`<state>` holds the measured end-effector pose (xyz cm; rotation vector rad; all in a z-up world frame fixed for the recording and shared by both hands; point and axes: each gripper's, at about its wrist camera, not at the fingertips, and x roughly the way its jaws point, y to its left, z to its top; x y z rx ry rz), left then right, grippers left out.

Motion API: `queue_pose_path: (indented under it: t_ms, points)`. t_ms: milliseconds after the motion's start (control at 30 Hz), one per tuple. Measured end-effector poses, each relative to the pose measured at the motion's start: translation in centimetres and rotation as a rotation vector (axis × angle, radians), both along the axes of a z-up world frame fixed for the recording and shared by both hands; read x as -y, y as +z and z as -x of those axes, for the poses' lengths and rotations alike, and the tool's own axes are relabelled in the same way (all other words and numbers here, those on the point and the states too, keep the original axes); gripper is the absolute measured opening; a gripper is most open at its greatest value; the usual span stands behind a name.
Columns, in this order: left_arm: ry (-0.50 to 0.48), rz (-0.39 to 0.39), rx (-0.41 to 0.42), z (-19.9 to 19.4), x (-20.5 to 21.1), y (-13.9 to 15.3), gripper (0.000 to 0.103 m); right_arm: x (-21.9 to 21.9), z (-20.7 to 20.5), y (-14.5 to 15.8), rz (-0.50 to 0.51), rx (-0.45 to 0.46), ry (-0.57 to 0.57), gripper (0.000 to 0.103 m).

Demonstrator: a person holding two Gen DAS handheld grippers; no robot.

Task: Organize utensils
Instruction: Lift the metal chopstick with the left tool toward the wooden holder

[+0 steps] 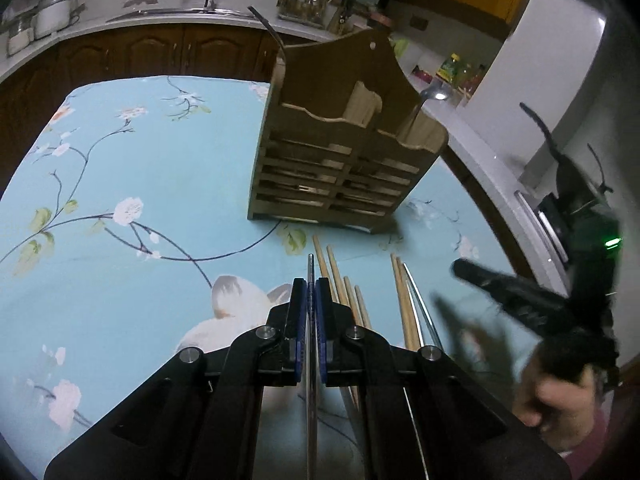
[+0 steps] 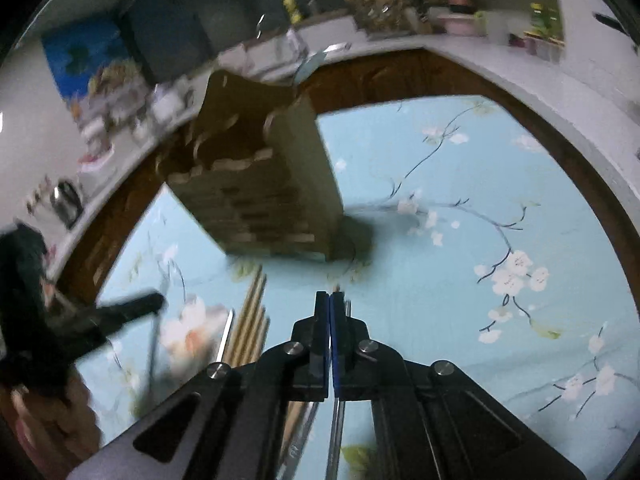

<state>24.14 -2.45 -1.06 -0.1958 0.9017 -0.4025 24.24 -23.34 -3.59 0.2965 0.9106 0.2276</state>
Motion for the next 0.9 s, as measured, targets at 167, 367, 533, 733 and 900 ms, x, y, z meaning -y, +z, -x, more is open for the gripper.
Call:
queue_pose_path:
  t_ms: [167, 367, 533, 733, 900]
  points:
    - [0.012, 0.022, -0.004, 1.0, -1.1, 0.1, 0.003, -1.2, -0.2, -3.6, 0.020, -0.079, 0.013, 0.008]
    - [0.017, 0.035, -0.007, 1.2, -1.8, 0.2, 0.003, -2.1, -1.4, -4.3, 0.075, -0.096, 0.021, 0.010]
    - [0.018, 0.045, -0.006, 1.4, -2.0, 0.3, 0.003, -2.5, -2.7, -4.1, 0.109, -0.112, 0.037, 0.010]
    - [0.008, 0.049, 0.004, 1.8, -1.7, 0.9, 0.003, -2.5, -2.6, -4.4, 0.122, -0.090, 0.038, 0.005]
    - [0.002, 0.065, 0.034, 2.8, -1.9, 2.5, 0.003, -1.2, -0.6, -2.2, 0.017, -0.046, 0.018, 0.004]
